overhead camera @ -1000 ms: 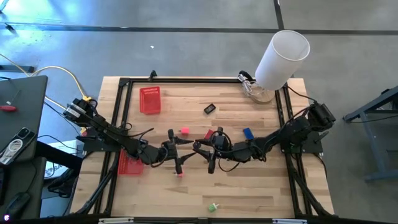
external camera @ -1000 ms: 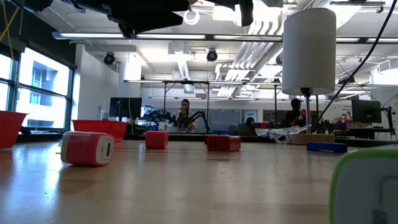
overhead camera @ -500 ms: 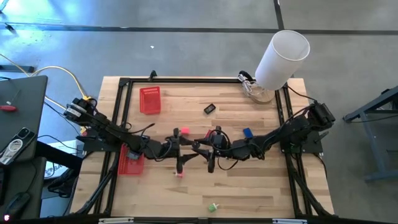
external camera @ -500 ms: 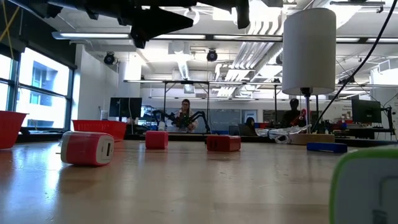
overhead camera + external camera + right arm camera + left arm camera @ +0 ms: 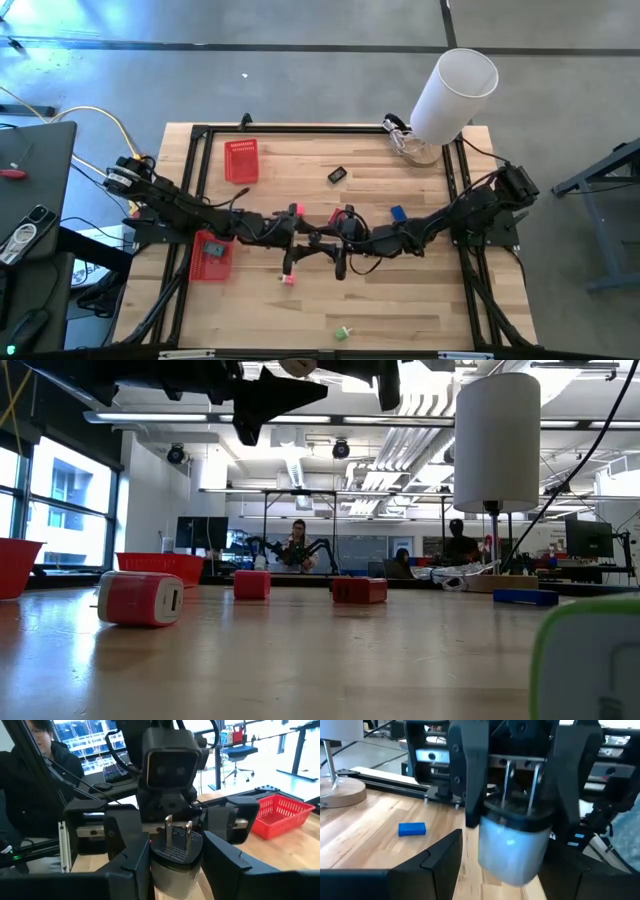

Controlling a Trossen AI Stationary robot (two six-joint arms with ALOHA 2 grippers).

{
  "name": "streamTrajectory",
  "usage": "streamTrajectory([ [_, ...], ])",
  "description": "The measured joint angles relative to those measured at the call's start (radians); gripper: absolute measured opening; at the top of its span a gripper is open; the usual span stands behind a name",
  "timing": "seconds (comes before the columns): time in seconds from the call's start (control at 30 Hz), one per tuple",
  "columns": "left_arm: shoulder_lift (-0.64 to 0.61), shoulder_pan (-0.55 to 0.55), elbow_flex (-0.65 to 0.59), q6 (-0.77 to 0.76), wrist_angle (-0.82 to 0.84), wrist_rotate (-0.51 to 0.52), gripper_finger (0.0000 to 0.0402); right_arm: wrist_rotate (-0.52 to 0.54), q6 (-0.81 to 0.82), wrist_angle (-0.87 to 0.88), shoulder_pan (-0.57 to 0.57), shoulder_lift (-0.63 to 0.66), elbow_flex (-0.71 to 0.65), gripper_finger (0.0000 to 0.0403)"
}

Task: Pick & Place Office items
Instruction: Put the white charger adapter into the top red bin

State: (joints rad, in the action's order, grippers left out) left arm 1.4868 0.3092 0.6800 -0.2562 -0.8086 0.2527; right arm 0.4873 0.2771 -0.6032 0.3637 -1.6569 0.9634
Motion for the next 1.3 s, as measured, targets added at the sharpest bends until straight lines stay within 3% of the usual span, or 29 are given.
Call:
streamTrajectory([
  [0.3,0.0,0.0,0.0,0.001,-0.008,-0.001,0.0208,-0.026,0.04,0.024,0.001,0.0,0.0,0.0137],
  [0.67,0.0,0.0,0.0,0.042,-0.006,-0.004,0.0141,-0.049,0.038,0.03,-0.007,0.0,0.0,0.0141],
  [1.3,0.0,0.023,0.0,0.028,0.034,0.015,0.0141,-0.043,-0.08,0.049,0.016,0.0,0.0,0.0256],
])
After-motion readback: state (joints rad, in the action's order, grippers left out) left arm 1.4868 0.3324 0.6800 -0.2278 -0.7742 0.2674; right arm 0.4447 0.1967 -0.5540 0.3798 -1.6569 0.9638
